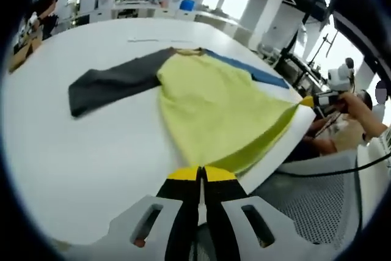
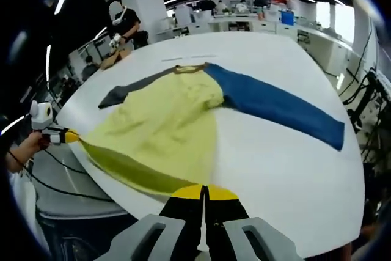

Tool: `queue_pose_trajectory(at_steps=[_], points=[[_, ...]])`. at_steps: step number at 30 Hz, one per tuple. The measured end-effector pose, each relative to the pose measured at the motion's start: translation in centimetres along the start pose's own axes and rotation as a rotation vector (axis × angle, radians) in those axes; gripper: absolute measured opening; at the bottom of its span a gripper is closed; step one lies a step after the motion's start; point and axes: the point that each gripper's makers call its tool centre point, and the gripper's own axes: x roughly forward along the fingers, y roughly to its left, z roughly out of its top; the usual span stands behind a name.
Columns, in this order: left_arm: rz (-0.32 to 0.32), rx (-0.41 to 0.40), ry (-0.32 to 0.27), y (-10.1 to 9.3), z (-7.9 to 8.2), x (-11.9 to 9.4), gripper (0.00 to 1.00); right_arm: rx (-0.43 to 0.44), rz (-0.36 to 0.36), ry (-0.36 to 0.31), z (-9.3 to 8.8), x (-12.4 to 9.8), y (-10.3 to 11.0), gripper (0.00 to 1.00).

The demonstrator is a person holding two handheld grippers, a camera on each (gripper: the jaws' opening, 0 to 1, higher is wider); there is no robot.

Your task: Fold the garment on the visible template until the final outline fits inside the template.

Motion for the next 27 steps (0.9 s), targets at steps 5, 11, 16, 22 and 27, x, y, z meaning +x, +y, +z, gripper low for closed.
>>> queue_pose_trajectory(at_steps=[5,11,16,22,27], points=[[-0.003,-0.002,0.022,-0.2,-0.7,0.2,0.00,-0.025,-0.011,0.052,-1.7,0.2,0.5,0.00],[0.008,0.008,0.048,0.2,-1.4,0.4,0.00,-0.033,-0.012,0.108,-3.8,0.6,0.8,0.00],[0.003,0.015,0.076,0.1,-2.3,0.6,0.00,-0.039,-0.034,0.135,-4.9,0.9,0.3,0.00],[0.002,0.028,0.110,-0.3,-3.3,0.9,0.00,-0.049,-0.045,0.154,-5.6,1.2,0.1,0.00],[0.004,0.030,0.131,-0.4,-3.8,0.9,0.00,-0.061,-0.044,0.170,-6.0,1.3,0.2,0.00]])
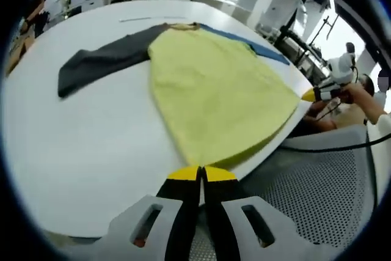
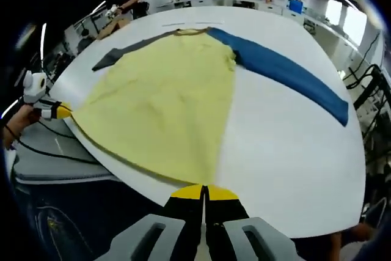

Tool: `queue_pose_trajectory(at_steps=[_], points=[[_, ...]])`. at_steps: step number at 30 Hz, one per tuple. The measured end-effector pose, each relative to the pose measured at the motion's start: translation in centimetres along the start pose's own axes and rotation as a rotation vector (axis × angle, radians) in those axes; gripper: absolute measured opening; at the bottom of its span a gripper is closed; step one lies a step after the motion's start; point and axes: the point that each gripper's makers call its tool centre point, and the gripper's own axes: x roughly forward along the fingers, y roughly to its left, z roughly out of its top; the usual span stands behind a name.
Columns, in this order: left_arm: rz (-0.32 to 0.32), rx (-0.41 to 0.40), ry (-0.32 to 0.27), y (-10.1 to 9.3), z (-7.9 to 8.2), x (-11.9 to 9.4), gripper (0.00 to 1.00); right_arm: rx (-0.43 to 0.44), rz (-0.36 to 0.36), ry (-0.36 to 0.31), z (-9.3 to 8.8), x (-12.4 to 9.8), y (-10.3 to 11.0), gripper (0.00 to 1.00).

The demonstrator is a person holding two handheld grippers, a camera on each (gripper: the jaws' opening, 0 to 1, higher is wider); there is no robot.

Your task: Fold the garment on the visible template until the final outline fits inside the template.

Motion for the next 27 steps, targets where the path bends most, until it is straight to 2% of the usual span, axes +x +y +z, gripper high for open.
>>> queue_pose_trajectory(at_steps=[10,12,15,19,22,25,27], points=[[0.007,0.001,0.034,-0.2,-0.9,0.2,0.00,0.025,0.006,0.002,-0.3,0.2,-0.1,0.00],[0.013,0.000,0.037,-0.1,-1.0,0.1,0.00,0.026,0.034,-0.003,-0.2,0.2,0.2,0.00],[0.005,-0.008,0.015,-0.1,-0.6,-0.1,0.00,0.019,0.048,-0.016,0.1,0.0,0.4,0.00],[-0.017,-0.039,-0.005,-0.4,-0.1,-0.3,0.03,0.054,0.073,-0.027,0.4,-0.2,0.5,0.00],[-0.025,-0.051,-0.013,-0.5,0.2,-0.5,0.07,0.067,0.091,-0.030,0.7,-0.5,0.7,0.10],[-0.011,-0.055,-0.017,-0.5,0.4,-0.8,0.20,0.069,0.097,-0.040,1.2,-0.8,0.8,0.20],[-0.006,-0.045,-0.026,-0.3,0.7,-0.9,0.25,0.078,0.098,-0.058,1.7,-1.0,0.7,0.27]])
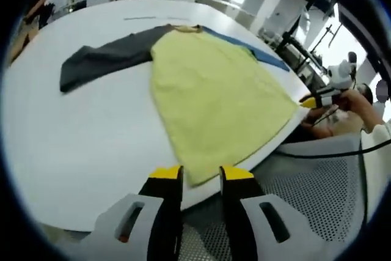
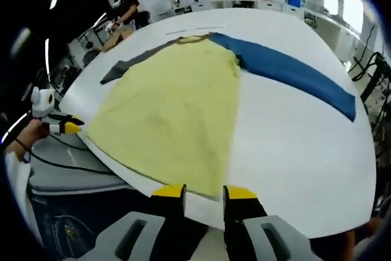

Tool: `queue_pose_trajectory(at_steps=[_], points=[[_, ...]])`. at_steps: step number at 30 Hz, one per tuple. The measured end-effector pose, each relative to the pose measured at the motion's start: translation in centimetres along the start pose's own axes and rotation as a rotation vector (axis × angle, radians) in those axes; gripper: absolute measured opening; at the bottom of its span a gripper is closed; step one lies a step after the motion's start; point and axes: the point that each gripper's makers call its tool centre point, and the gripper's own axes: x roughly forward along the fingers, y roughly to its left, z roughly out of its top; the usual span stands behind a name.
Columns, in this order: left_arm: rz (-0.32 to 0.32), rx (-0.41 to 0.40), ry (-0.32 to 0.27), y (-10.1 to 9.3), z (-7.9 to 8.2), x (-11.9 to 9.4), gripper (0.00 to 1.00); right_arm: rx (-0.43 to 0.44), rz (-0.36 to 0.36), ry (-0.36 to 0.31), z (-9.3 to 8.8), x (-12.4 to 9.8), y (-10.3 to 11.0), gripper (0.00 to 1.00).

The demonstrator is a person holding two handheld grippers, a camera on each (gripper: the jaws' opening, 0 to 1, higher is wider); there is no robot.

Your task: Fold the garment on the visible template until the final outline fits inside the template.

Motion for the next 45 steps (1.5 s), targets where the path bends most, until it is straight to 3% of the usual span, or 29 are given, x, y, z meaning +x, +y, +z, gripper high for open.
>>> queue_pose_trajectory(at_steps=[4,9,14,20,29,45], points=[[-0.011,-0.011,-0.081,-0.1,1.5,-0.2,0.36,0.017,0.011,-0.063,1.6,-0.4,0.1,0.45],[-0.010,0.036,-0.136,0.0,2.5,-0.3,0.54,0.028,0.031,-0.150,3.7,-0.9,-0.2,0.59],[-0.017,0.057,-0.214,0.0,4.0,-0.6,0.68,0.031,0.033,-0.228,5.6,-1.3,-0.9,0.70],[-0.021,0.080,-0.266,-0.2,5.2,-0.9,0.83,0.048,0.018,-0.307,7.6,-1.6,-2.4,0.85],[-0.041,0.118,-0.337,-0.8,6.9,-1.0,0.98,0.132,-0.042,-0.406,10.2,-2.5,-6.2,0.89],[-0.056,0.139,-0.360,-1.0,8.0,-0.8,0.99,0.208,-0.182,-0.498,12.4,-2.8,-14.7,0.87]])
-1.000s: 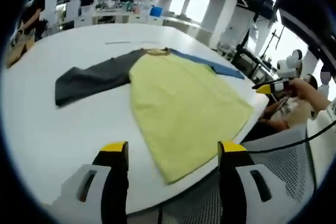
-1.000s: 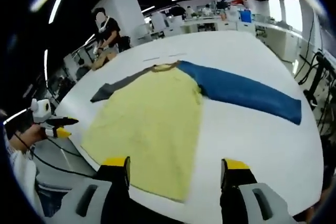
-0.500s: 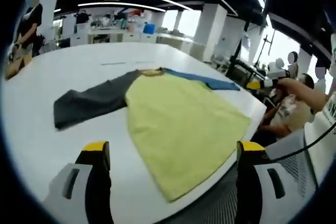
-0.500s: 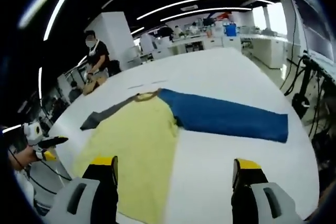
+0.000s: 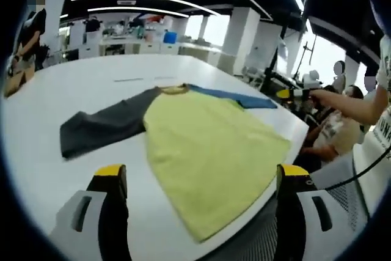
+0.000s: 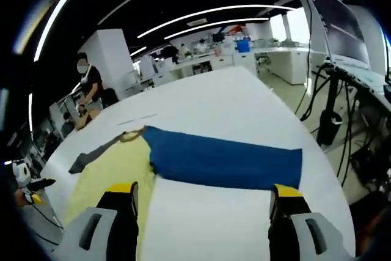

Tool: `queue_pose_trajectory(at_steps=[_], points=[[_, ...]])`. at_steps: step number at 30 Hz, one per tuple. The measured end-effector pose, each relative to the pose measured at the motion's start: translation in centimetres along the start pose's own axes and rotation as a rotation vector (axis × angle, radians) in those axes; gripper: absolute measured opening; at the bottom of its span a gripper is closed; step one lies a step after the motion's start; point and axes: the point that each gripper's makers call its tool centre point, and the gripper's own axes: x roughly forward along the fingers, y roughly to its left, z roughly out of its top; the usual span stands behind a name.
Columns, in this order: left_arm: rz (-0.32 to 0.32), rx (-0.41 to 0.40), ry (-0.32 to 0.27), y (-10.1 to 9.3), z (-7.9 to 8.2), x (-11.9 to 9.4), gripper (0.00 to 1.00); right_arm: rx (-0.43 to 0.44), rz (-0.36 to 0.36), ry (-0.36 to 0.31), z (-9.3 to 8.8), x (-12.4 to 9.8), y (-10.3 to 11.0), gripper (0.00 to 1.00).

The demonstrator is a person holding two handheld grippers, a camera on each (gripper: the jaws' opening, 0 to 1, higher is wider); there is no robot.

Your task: Fold the garment on the visible template until the final outline fits inside the template.

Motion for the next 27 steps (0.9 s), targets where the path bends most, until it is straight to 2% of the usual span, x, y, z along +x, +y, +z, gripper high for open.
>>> queue_pose_trajectory(at_steps=[3,8,10,14,18,24,27], points=[[0.000,-0.001,0.002,0.0,0.0,0.1,0.99,-0.030,-0.040,-0.002,0.0,0.7,-1.7,0.81],[-0.002,-0.013,0.010,0.1,-0.3,0.2,0.99,-0.007,-0.086,-0.003,-0.3,1.5,-4.1,0.74],[-0.003,-0.019,0.001,0.1,-0.1,0.2,0.99,0.000,-0.118,-0.007,-0.1,2.3,-6.5,0.72],[-0.005,-0.026,-0.002,0.3,-0.1,0.4,0.99,0.034,-0.147,-0.005,-0.2,2.7,-7.9,0.66],[-0.002,-0.022,-0.005,0.4,0.0,0.6,0.99,0.053,-0.191,0.010,-0.2,4.0,-11.4,0.56],[0.004,-0.019,-0.004,0.3,0.1,0.7,0.99,0.095,-0.224,-0.001,-0.7,4.6,-13.3,0.43],[0.008,-0.018,-0.001,0.4,0.1,0.6,0.99,0.092,-0.261,0.023,-1.3,5.2,-14.5,0.35]])
